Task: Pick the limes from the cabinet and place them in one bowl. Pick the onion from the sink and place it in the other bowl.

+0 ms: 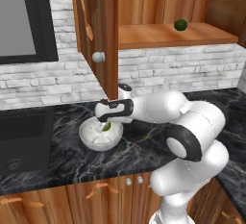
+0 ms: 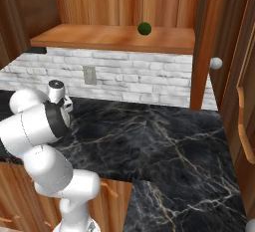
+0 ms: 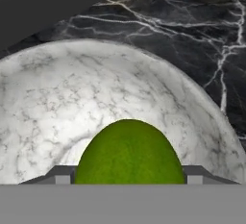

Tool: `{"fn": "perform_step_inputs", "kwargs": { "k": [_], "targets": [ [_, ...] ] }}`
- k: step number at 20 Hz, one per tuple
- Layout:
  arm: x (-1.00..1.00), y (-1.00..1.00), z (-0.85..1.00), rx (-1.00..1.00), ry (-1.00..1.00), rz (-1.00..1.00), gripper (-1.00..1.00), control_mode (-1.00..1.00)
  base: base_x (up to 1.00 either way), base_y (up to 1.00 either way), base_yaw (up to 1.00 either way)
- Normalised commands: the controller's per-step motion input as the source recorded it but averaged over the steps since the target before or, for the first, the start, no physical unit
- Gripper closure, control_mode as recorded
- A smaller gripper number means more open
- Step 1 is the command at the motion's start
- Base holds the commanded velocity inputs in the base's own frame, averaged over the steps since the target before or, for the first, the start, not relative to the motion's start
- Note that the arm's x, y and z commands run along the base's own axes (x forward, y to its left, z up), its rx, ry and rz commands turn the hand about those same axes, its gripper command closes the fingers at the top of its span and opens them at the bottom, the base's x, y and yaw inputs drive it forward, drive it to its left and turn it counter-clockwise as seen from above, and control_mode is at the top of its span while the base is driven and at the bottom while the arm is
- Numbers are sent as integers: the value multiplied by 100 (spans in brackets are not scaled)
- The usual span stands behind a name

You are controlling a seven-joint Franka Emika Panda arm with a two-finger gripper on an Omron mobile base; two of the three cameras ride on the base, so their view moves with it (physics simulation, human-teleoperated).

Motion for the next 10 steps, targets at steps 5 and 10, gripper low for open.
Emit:
{"fn": "perform_step_inputs", "kwargs": {
  "k": [5, 10],
  "targets": [
    [15, 11, -33, -1, 0, 0, 100, -100, 0, 0, 0],
    [5, 4, -7, 0, 0, 0, -100, -100, 0, 0, 0]
  ]
}}
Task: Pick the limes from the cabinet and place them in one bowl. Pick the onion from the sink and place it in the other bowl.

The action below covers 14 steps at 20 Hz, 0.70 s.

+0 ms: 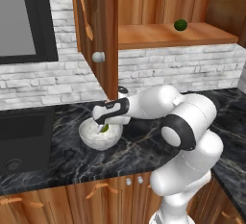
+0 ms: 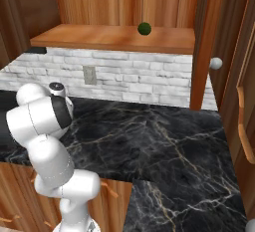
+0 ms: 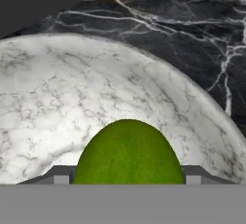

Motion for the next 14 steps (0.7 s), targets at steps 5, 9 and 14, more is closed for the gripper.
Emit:
{"fn": "perform_step_inputs", "kwargs": {
  "k": [5, 9, 14],
  "targets": [
    [-18, 0, 9, 0, -1, -1, -100, -100, 0, 0, 0],
    [-30, -2, 21, 1, -4, -3, -100, -100, 0, 0, 0],
    [-16, -44, 42, 1, -4, -10, -100, -100, 0, 0, 0]
  ]
}}
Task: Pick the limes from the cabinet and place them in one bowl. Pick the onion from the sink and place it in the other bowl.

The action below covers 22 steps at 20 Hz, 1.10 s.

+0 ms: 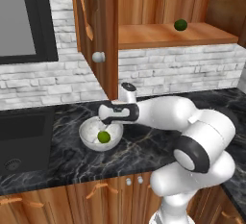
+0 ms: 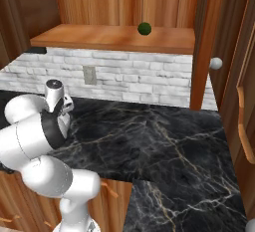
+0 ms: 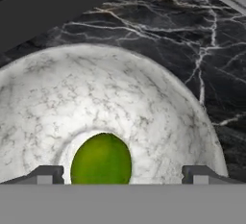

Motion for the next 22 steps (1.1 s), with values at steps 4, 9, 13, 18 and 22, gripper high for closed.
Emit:
{"fn": "perform_step_inputs", "kwargs": {
  "k": [4, 9, 13, 18, 22],
  "targets": [
    [-9, -51, 40, 0, -4, -23, -100, -100, 0, 0, 0],
    [-1, -43, 38, -1, -3, -27, -100, -100, 0, 0, 0],
    [-1, -49, 49, 0, -2, -18, -100, -100, 0, 0, 0],
    [-1, -47, 29, 0, -2, -24, -100, -100, 0, 0, 0],
    [0, -50, 7, 0, 0, -31, -100, -100, 0, 0, 0]
  ]
}}
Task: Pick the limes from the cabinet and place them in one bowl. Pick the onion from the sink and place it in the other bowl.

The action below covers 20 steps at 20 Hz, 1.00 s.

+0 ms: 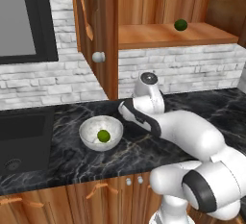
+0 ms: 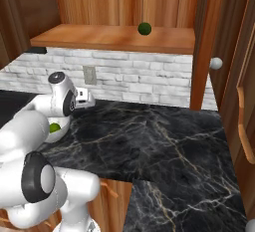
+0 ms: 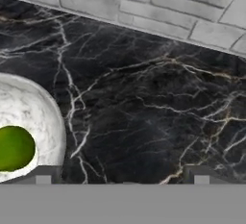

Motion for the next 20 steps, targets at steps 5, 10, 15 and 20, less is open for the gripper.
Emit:
{"fn": "perform_step_inputs", "kwargs": {
  "k": [5, 10, 15, 20],
  "targets": [
    [-2, -48, 21, 0, -6, -24, -100, -100, 0, 0, 0],
    [-10, -35, 44, 0, -20, -15, -100, -100, 0, 0, 0],
    [-24, -42, 49, 8, -12, -14, -100, -100, 0, 0, 0],
    [-16, -33, 59, 9, -5, -13, -100, -100, 0, 0, 0]
  ]
}}
